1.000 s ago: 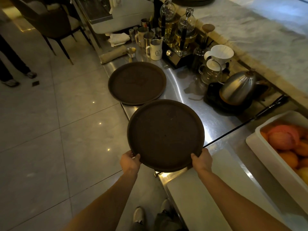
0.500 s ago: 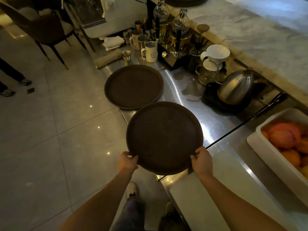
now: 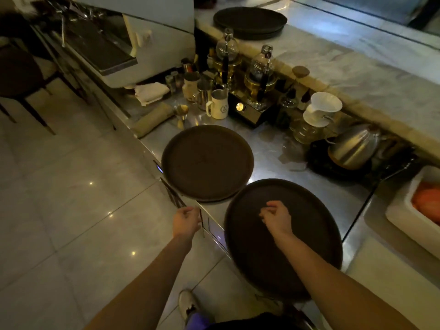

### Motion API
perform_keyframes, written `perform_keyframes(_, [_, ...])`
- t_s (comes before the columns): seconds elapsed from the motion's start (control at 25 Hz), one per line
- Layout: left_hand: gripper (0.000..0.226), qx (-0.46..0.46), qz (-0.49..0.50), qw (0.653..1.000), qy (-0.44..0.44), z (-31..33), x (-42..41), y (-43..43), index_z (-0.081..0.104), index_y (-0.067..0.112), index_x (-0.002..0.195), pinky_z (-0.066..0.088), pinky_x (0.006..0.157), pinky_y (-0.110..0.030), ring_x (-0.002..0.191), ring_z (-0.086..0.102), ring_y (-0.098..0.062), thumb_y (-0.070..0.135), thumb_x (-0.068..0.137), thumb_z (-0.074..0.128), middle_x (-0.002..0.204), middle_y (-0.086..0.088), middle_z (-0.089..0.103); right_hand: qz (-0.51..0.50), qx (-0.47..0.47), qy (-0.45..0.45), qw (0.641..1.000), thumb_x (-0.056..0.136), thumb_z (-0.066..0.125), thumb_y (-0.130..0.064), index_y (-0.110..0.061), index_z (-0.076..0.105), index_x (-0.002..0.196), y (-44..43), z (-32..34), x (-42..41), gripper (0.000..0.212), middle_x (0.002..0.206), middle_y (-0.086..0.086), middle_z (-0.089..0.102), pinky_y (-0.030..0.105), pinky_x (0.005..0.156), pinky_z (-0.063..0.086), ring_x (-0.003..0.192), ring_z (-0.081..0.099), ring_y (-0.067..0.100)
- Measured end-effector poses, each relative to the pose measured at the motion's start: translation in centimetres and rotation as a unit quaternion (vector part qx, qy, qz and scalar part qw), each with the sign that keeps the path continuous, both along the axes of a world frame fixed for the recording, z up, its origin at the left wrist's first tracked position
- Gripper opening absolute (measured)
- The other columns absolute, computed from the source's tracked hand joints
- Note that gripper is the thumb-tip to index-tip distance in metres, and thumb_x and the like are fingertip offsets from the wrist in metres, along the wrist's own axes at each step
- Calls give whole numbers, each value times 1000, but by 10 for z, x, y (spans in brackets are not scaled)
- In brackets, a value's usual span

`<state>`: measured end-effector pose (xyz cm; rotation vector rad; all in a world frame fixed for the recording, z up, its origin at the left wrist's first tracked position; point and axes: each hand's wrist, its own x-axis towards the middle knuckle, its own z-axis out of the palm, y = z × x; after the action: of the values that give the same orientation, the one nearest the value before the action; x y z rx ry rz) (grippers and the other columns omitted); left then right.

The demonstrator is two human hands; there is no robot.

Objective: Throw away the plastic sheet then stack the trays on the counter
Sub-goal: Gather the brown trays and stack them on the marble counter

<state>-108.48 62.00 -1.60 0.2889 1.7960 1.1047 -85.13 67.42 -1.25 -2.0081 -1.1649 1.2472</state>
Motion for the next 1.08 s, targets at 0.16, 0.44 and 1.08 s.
perform_keyframes(0.16, [26, 11, -20, 1000, -10, 5, -73, 38, 53, 6, 110, 51, 64, -31, 76, 60, -20, 24, 93, 60, 88, -13, 62, -84, -39, 111, 989, 88, 62, -8, -9, 51, 123, 26, 7, -83, 37, 91, 7, 63, 43, 90, 56, 89, 67, 23])
perform_keyframes(0.44, [44, -28, -64, 996, 47, -5, -131, 104, 44, 3, 125, 50, 93, -50, 112, 59, -41, 22, 90, 63, 121, -23, 59, -52, -103, 35, 993, 88, 63, -18, -7, 47, 125, 61, 1, -138, 42, 102, 12, 60, 47, 89, 56, 92, 68, 32])
perform_keyframes(1.08, [45, -71, -264, 944, 188, -23, -217, 226, 39, 14, 136, 49, 95, -59, 119, 53, -44, 36, 98, 46, 135, -21, 53, -170, -111, 10, 979, 93, 59, -21, -5, 49, 118, 90, -23, -176, 31, 104, 17, 63, 44, 77, 59, 85, 68, 33])
